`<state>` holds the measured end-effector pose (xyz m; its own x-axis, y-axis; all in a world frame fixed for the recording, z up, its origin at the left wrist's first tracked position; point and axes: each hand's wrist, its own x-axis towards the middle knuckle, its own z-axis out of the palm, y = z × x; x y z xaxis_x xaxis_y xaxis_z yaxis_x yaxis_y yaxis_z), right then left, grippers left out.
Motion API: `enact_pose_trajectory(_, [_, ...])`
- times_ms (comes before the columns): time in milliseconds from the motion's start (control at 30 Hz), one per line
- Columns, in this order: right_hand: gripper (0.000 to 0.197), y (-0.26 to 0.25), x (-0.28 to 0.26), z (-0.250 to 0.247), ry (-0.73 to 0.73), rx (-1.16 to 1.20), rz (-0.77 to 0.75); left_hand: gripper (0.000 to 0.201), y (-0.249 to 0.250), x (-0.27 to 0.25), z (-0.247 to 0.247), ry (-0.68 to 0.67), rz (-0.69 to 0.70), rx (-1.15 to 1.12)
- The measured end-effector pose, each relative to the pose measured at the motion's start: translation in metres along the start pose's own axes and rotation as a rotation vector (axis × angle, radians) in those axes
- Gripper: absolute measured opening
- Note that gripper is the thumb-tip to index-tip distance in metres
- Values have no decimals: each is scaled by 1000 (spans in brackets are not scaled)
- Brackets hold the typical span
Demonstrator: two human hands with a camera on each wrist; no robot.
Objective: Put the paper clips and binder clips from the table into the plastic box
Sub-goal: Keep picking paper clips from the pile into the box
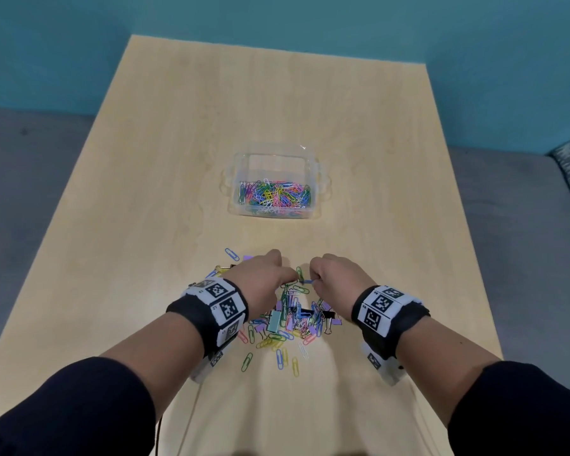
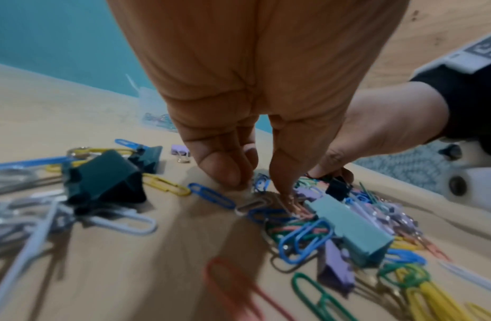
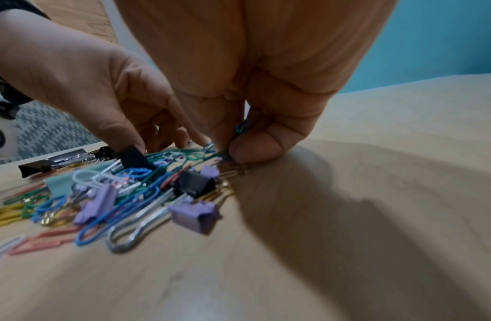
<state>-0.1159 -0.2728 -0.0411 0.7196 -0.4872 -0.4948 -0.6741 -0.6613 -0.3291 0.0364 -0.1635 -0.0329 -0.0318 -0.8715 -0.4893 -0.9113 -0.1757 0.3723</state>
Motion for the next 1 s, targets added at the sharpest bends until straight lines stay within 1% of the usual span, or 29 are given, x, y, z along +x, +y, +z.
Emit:
enact_pose_trajectory(67, [13,1,0,1,5,0,1,53,0,2,2,-10,20,29])
enact_pose_trajectory(133, [12,2,0,2,9,-13,-7,42,0,2,2,-7,14,35])
enact_pose_trajectory(233, [12,1,-1,2,17,-28,-21,27,2,2,6,20,-38,14])
enact_pose_trajectory(333, [12,1,-1,2,24,-19,-27,19,3,3,13,71,-110,-33])
enact_pose_trajectory(433, [12,1,-2,2,27,-8,-20,23,7,3,16,128,-150,-124])
enact_pose_trajectory(500, [13,1,-1,2,29,-3,-11,33,13,4,16,136,-128,-184])
enact_pose_trajectory(600, [12,-1,-2,0,21,-8,-4,41,20,9,20,131,-73,-131])
enact_pose_trajectory(700, [13,-2,-5,0,16,-22,-6,40,24,10,20,127,-82,-44])
enact_pose_trajectory(800, [13,-1,-8,1,5,-20,2,34,28,8,16,121,-101,14])
enact_pose_trajectory(867, [13,0,-9,1,1,5,10,29,30,9,12,104,-115,18])
enact_pose_trajectory(933, [14,1,-9,0,-4,30,22,30,29,12,8,78,-131,13])
enact_pose_trajectory(1000, [11,3,-9,-1,-6,54,34,26,26,17,6,64,-159,-11])
